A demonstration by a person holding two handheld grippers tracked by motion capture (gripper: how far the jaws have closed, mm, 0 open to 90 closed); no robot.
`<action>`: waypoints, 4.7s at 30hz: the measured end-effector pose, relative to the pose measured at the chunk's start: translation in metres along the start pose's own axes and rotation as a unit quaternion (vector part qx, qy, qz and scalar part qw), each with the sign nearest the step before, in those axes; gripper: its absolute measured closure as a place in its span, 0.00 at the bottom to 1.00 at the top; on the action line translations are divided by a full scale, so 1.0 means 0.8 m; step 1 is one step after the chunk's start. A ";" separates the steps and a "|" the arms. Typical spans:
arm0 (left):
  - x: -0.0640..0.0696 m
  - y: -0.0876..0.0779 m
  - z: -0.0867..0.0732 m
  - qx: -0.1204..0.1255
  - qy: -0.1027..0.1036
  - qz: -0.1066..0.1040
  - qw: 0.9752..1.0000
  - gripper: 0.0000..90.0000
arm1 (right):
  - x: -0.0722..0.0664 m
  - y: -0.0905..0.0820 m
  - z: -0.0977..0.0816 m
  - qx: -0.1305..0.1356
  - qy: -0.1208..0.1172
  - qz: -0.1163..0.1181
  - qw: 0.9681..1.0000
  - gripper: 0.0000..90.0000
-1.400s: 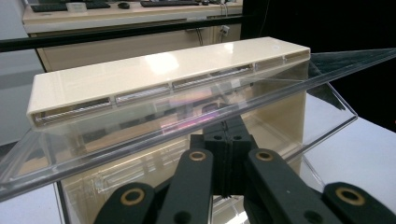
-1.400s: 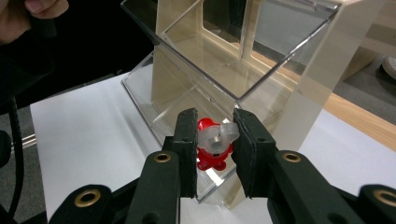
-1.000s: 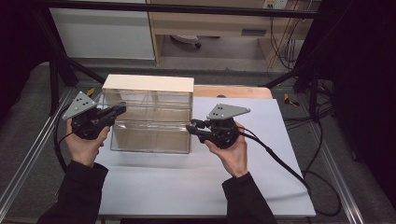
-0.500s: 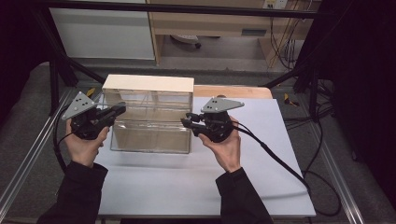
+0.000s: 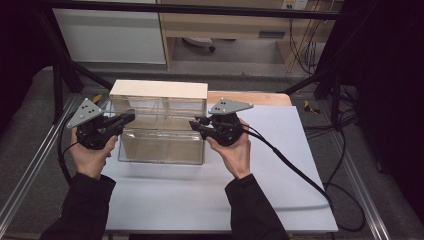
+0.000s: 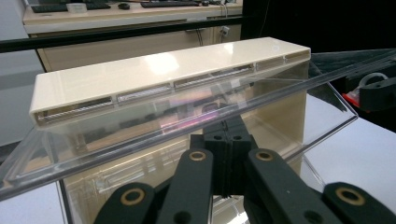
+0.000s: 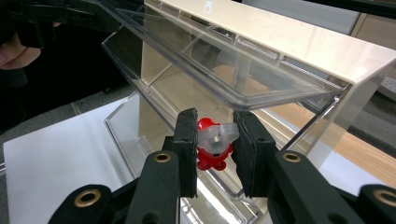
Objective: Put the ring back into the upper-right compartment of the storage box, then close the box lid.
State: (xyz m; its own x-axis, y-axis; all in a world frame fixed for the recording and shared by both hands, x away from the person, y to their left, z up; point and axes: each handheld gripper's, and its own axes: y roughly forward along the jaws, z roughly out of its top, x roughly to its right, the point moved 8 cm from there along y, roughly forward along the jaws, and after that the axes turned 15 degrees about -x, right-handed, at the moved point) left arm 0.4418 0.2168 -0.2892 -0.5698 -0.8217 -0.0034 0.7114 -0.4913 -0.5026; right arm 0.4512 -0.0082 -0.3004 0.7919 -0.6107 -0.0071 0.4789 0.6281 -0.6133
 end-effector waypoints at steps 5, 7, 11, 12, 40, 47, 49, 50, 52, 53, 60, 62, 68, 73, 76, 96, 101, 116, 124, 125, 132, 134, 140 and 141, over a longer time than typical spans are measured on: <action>-0.001 0.000 0.000 0.000 0.000 0.000 1.000 1.00 | 0.003 0.007 0.004 0.003 0.001 -0.005 1.000 0.80; -0.001 0.000 0.000 0.000 -0.001 0.000 1.000 1.00 | 0.004 0.010 0.005 0.003 0.003 -0.004 1.000 0.80; -0.002 -0.001 -0.001 -0.001 -0.001 0.000 1.000 1.00 | 0.007 0.019 0.007 0.004 0.006 -0.005 1.000 0.80; -0.002 -0.001 -0.001 -0.001 -0.002 0.000 1.000 1.00 | 0.008 0.022 0.007 0.004 0.008 -0.007 1.000 0.80; -0.003 0.000 -0.001 0.000 -0.002 -0.001 1.000 1.00 | 0.012 0.040 0.005 0.006 0.012 -0.001 1.000 0.73; -0.005 -0.002 -0.001 0.000 -0.001 0.004 1.000 1.00 | 0.002 0.024 -0.002 0.004 0.002 0.004 1.000 0.59; -0.005 -0.002 -0.002 0.000 -0.002 0.004 1.000 1.00 | -0.001 0.020 -0.005 0.005 0.003 0.011 1.000 0.54; -0.005 -0.002 -0.002 0.000 -0.002 0.005 1.000 1.00 | -0.001 0.018 -0.007 0.006 0.003 0.013 1.000 0.51; -0.004 -0.002 -0.002 -0.001 -0.002 0.002 1.000 1.00 | -0.001 0.012 -0.011 0.009 0.002 0.015 1.000 0.47; -0.005 -0.003 -0.002 0.000 -0.002 0.005 1.000 1.00 | -0.001 0.009 -0.012 0.010 0.002 0.017 1.000 0.44; -0.004 -0.001 -0.002 -0.002 -0.001 0.006 1.000 1.00 | 0.004 -0.015 -0.035 0.007 0.007 0.015 1.000 0.26; -0.004 -0.001 -0.002 -0.002 -0.001 0.006 1.000 1.00 | 0.010 -0.020 -0.046 0.001 0.011 0.007 1.000 0.21; -0.004 0.000 -0.002 -0.003 -0.001 0.007 1.000 1.00 | 0.027 -0.032 -0.081 -0.009 0.025 -0.005 1.000 0.12; -0.003 0.000 -0.002 -0.003 0.000 0.007 1.000 1.00 | 0.037 -0.032 -0.112 -0.036 0.029 -0.015 0.999 0.06; -0.003 0.001 -0.002 -0.004 0.000 0.004 1.000 1.00 | 0.045 -0.031 -0.131 -0.045 0.033 -0.027 0.998 0.06; -0.006 -0.001 -0.006 -0.006 -0.001 0.010 1.000 1.00 | 0.086 -0.035 -0.239 -0.099 0.073 -0.044 0.991 0.01; -0.006 -0.001 -0.006 -0.007 0.001 0.011 1.000 1.00 | 0.093 -0.038 -0.263 -0.107 0.086 -0.043 0.990 0.01; -0.007 0.000 -0.008 -0.009 0.001 0.007 1.000 1.00 | 0.108 -0.058 -0.320 -0.123 0.107 -0.053 0.985 0.01; -0.005 0.001 -0.008 -0.012 0.002 0.008 1.000 1.00 | 0.112 -0.066 -0.340 -0.127 0.112 -0.055 0.984 0.01; -0.005 0.001 -0.008 -0.012 0.002 0.008 1.000 1.00 | 0.112 -0.067 -0.342 -0.126 0.113 -0.053 0.984 0.01; -0.003 0.002 -0.013 -0.016 0.004 0.005 1.000 1.00 | 0.112 -0.066 -0.349 -0.131 0.115 -0.053 0.983 0.01; -0.004 0.003 -0.014 -0.017 0.003 0.005 1.000 1.00 | 0.112 -0.066 -0.349 -0.131 0.113 -0.054 0.983 0.01; -0.002 0.006 -0.021 -0.022 0.003 0.003 1.000 1.00 | 0.112 -0.067 -0.354 -0.134 0.113 -0.055 0.983 0.01; -0.001 0.006 -0.022 -0.023 0.003 0.004 1.000 1.00 | 0.112 -0.067 -0.354 -0.134 0.113 -0.056 0.983 0.01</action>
State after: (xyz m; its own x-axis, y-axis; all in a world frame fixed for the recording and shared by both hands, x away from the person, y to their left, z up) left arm 0.4387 0.2205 -0.3067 -0.5668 -0.8237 -0.0125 0.6962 -0.4709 -0.5418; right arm 0.3893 -0.2334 -0.4916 0.6217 -0.7787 -0.0844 0.4171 0.4203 -0.8058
